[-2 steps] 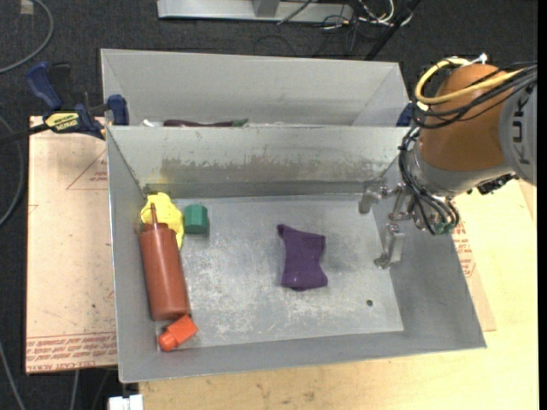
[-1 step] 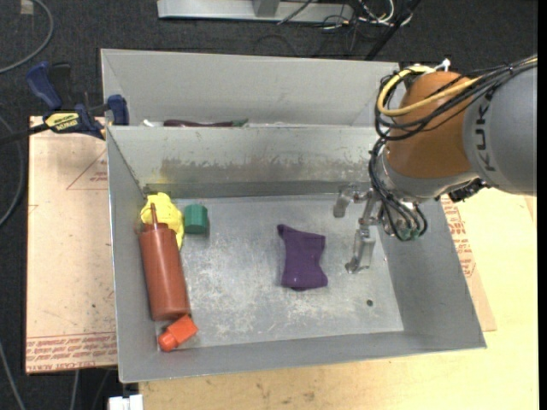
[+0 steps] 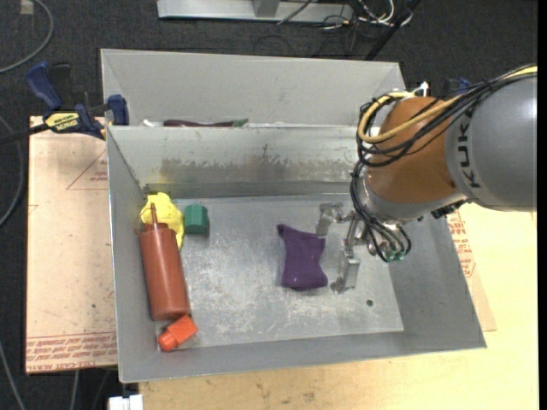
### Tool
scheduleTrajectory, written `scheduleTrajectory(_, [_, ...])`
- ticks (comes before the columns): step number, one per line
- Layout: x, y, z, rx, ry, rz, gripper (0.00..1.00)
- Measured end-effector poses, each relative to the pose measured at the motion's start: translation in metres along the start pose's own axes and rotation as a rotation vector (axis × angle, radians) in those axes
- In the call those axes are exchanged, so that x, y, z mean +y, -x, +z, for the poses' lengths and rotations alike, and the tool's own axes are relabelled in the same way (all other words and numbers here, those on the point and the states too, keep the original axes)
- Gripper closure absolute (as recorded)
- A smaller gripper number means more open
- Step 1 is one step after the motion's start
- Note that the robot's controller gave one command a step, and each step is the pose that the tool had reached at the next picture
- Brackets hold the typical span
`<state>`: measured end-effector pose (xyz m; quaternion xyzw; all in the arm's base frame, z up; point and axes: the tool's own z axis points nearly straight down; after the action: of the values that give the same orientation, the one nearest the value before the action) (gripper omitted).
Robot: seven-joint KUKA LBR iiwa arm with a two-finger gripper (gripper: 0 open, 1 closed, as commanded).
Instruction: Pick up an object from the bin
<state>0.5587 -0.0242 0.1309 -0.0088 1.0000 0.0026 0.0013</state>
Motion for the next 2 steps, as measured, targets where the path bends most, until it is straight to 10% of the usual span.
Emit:
scheduleTrajectory(1, [0.012, 0.012, 0.02, -0.001, -0.008, -0.151, 0.0])
scheduleTrajectory(2, [0.065, -0.01, 0.061, -0.002, 0.002, -0.252, 1.0])
